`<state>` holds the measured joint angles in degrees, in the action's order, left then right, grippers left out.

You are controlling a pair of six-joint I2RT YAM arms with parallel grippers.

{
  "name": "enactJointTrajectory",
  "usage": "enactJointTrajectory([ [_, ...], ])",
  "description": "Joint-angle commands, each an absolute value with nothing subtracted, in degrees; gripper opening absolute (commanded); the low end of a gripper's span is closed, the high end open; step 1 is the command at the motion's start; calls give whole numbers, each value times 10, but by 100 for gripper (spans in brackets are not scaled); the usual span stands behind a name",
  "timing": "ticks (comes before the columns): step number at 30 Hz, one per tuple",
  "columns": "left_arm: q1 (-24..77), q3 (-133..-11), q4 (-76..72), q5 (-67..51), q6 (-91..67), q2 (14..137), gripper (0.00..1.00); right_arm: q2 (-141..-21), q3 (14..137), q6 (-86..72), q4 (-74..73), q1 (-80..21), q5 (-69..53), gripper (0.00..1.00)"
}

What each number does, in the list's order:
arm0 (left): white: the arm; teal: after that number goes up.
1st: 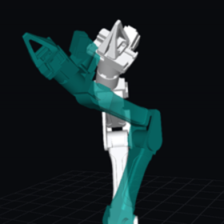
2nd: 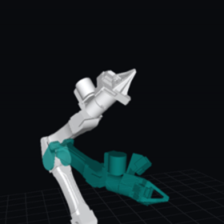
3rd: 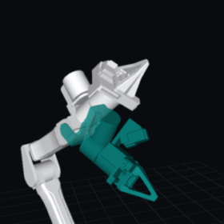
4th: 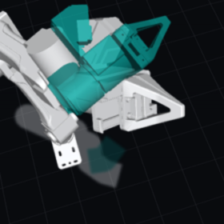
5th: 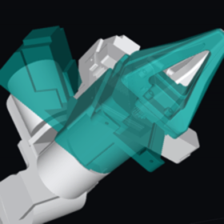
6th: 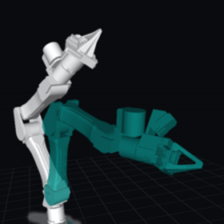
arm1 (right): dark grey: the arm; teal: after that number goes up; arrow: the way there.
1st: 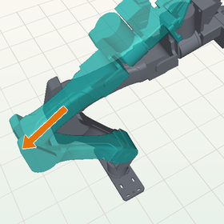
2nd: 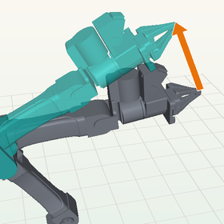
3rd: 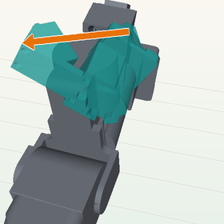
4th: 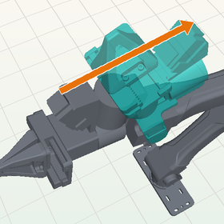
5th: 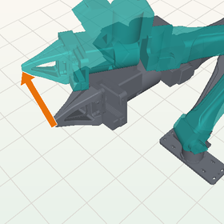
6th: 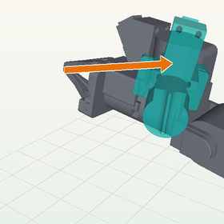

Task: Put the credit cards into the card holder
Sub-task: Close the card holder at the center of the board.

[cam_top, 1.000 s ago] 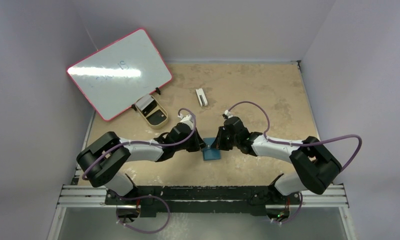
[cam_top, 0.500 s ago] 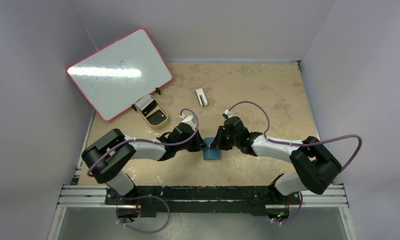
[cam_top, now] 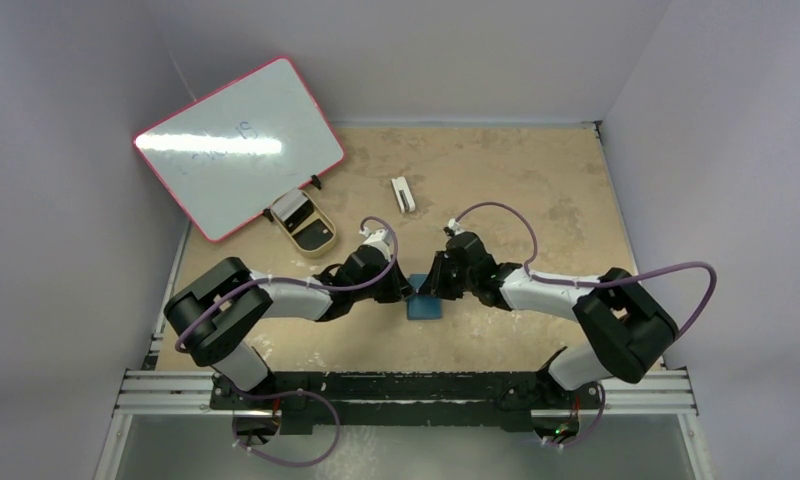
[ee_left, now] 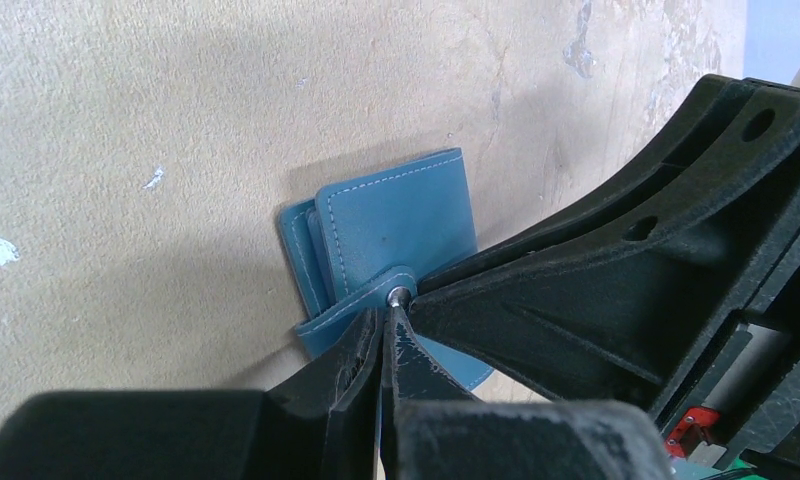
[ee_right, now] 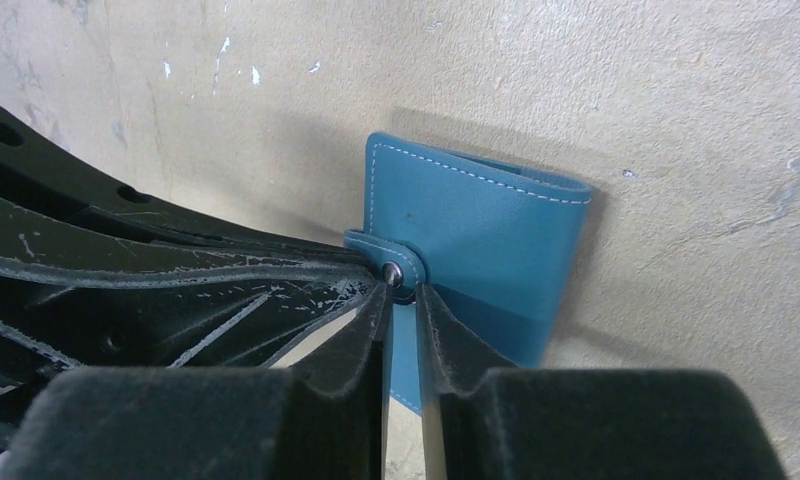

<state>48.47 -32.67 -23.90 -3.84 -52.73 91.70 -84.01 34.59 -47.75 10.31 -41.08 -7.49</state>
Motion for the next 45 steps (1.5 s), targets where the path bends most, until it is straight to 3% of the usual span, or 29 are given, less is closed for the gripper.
enactJointTrajectory([
  [1,490,-328,-251,-29,-519,925,0,-859,353,-475,118,-413,-77,13],
  [4,491,-329,-262,-39,-526,931,0,-853,345,-474,125,-413,-76,0],
  [9,491,-320,-268,-28,-550,897,0,-830,339,-462,122,-413,-72,0],
  [16,490,-355,-171,36,-532,838,12,-810,343,-447,106,-413,-59,0],
  [30,489,-430,-143,22,-487,933,9,-786,333,-463,89,-413,-43,0],
  [36,489,-424,-123,32,-494,914,7,-770,338,-461,87,-413,-58,0],
  [45,486,-417,-91,62,-484,864,13,-755,323,-477,139,-413,-92,29],
])
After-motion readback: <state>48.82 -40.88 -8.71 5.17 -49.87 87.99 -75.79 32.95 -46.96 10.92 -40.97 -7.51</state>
